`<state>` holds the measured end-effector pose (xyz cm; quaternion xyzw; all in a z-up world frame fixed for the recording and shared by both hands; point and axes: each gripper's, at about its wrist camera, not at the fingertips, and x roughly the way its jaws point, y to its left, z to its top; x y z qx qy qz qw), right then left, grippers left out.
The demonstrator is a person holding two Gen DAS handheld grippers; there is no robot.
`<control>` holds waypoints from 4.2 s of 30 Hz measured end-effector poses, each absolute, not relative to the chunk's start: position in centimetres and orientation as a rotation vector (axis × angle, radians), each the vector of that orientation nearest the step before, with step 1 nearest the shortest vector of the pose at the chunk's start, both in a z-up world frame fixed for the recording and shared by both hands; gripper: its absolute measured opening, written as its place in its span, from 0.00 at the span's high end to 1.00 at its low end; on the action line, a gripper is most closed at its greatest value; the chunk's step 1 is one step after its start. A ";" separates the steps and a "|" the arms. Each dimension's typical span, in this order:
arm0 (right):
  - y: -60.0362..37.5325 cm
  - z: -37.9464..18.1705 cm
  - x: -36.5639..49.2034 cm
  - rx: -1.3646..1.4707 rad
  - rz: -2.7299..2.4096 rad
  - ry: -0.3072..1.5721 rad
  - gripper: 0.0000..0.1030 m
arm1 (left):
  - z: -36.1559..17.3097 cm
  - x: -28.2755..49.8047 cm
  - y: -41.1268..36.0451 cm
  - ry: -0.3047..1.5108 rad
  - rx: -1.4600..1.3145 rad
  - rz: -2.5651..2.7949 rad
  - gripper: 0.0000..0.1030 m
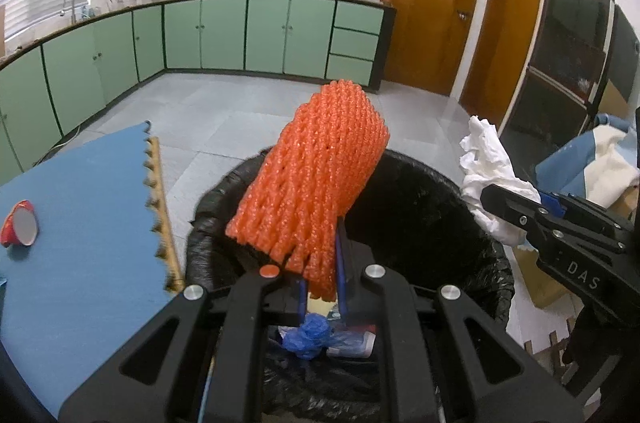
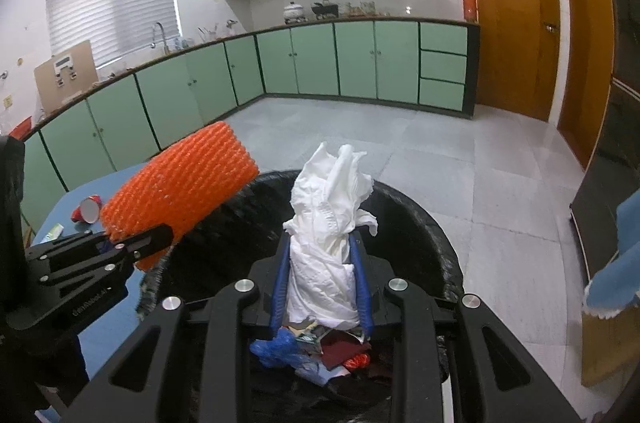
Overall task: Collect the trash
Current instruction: 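Carry the white tissue and orange mesh pad over the bin and open both tools, then return both tools to the remaining trash on the mat, then grasp the milk carton with the left tool while the right tool grasps the red cup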
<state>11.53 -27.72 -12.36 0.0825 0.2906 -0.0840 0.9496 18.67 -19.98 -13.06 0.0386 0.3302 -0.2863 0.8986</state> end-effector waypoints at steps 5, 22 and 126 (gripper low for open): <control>-29.0 -13.8 12.0 0.182 -0.185 0.618 0.70 | -14.8 19.7 -21.5 0.715 0.101 -0.596 0.91; -29.7 -15.0 11.7 0.163 -0.255 0.622 0.08 | -14.9 20.8 -20.4 0.738 0.038 -0.629 0.43; 9.7 -18.0 35.6 -0.055 0.400 0.673 0.06 | -16.6 30.0 23.7 0.780 -0.188 0.113 0.68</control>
